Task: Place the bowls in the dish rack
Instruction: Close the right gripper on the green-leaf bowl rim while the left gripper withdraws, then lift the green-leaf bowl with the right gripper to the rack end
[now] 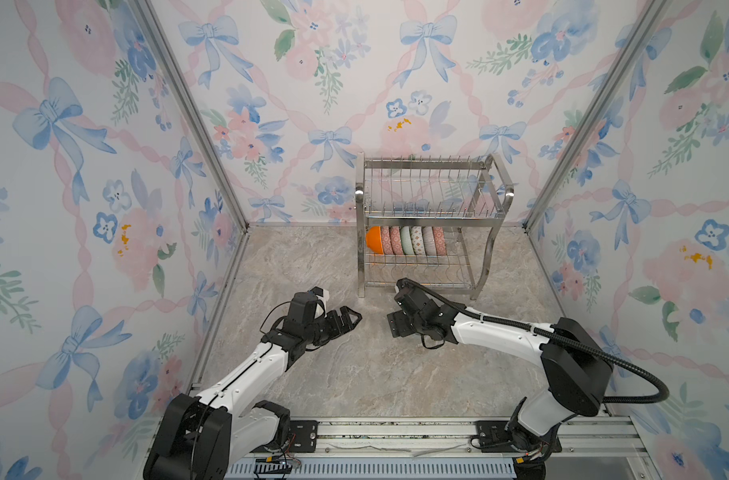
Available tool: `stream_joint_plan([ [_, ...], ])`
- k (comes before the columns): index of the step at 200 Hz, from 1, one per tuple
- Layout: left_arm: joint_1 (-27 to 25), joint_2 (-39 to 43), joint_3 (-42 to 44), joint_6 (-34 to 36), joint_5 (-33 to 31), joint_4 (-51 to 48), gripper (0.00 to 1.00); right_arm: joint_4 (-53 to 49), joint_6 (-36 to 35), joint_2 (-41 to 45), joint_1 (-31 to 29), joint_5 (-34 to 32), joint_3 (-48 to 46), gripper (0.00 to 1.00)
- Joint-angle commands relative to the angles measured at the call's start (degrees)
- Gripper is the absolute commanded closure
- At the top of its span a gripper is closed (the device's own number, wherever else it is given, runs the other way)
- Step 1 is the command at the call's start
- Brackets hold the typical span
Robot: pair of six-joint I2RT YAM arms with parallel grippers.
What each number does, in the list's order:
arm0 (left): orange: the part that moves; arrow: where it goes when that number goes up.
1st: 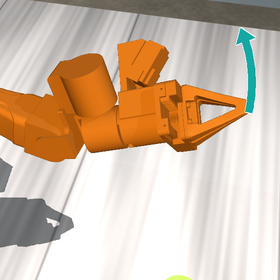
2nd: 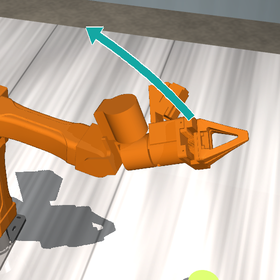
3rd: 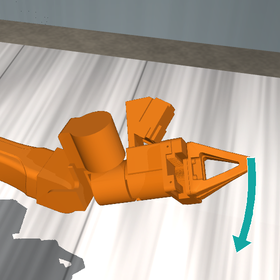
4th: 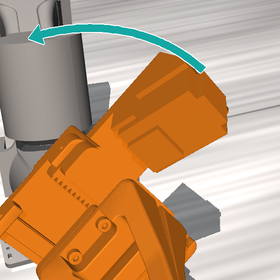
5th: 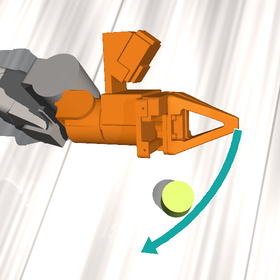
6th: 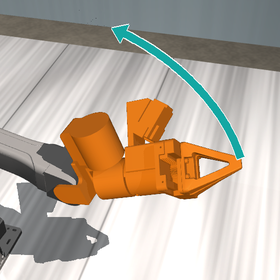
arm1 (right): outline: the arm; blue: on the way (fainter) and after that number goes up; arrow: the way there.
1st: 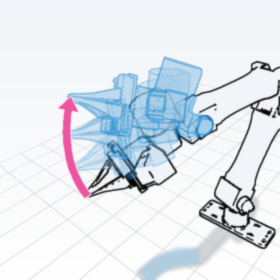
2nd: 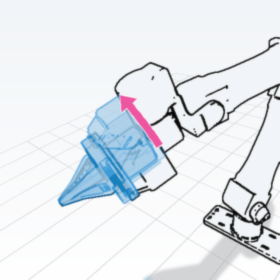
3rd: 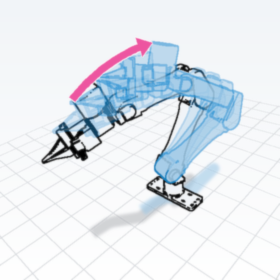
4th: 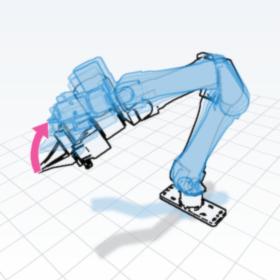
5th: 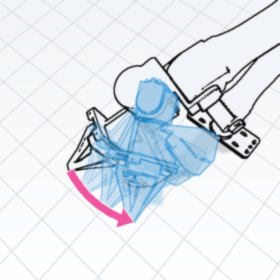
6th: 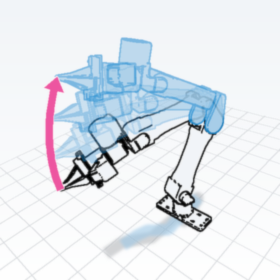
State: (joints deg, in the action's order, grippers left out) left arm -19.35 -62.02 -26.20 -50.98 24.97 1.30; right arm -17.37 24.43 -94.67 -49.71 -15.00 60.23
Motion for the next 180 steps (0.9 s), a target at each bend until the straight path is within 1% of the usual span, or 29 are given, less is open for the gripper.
stream_joint_plan([
  [1, 0.4, 2.5, 2.9, -5.5, 0.8, 8.4, 0.02, -3.7, 1.4, -2.6, -0.6, -3.1, 2.6, 0.18],
  [30, 0.4, 3.3, 3.7, -5.6, 0.3, 8.6, 0.02, -5.8, 0.9, -5.1, -0.6, -3.7, 4.3, 0.29],
  [44, 0.4, 2.8, 3.5, -5.7, 0.5, 8.8, 0.02, -5.8, 1.0, -6.1, -0.7, -3.6, 4.4, 0.38],
  [63, 0.2, 2.2, 3.4, -5.7, 0.6, 8.9, 0.02, -5.7, 1.0, -7.3, -0.8, -3.4, 4.5, 0.44],
  [72, 0.1, 2.1, 3.2, -5.7, 0.5, 8.8, 0.02, -5.8, 1.0, -7.6, -0.9, -3.3, 4.5, 0.47],
  [86, -0.2, 1.9, 2.8, -5.3, 0.0, 8.4, 0.02, -5.8, 0.7, -8.0, -0.9, -2.9, 4.5, 0.55],
  [101, -0.8, 1.7, 2.3, -5.1, -0.6, 8.0, 0.02, -6.2, 0.4, -8.2, -0.9, -2.8, 4.5, 0.59],
  [113, -1.2, 1.4, 1.8, -4.7, -1.0, 7.7, 0.02, -6.3, 0.0, -8.2, -0.9, -2.8, 4.4, 0.65],
  [128, -2.1, 0.7, 1.1, -4.3, -1.8, 7.3, 0.02, -6.6, -0.8, -8.0, -0.8, -2.7, 4.5, 0.71],
  [146, -3.7, 0.1, 0.3, -3.8, -3.1, 6.8, 0.02, -7.3, -1.8, -7.1, -0.5, -2.4, 4.4, 0.82],
  [162, -5.0, -0.1, -0.6, -3.5, -4.4, 6.6, 0.02, -7.0, -3.0, -5.4, 0.0, -1.7, 3.5, 0.88],
  [180, -6.3, -0.1, -1.4, -3.6, -5.6, 6.7, 0.02, -6.1, -3.9, -2.5, 0.9, -0.4, 1.8, 0.92],
])
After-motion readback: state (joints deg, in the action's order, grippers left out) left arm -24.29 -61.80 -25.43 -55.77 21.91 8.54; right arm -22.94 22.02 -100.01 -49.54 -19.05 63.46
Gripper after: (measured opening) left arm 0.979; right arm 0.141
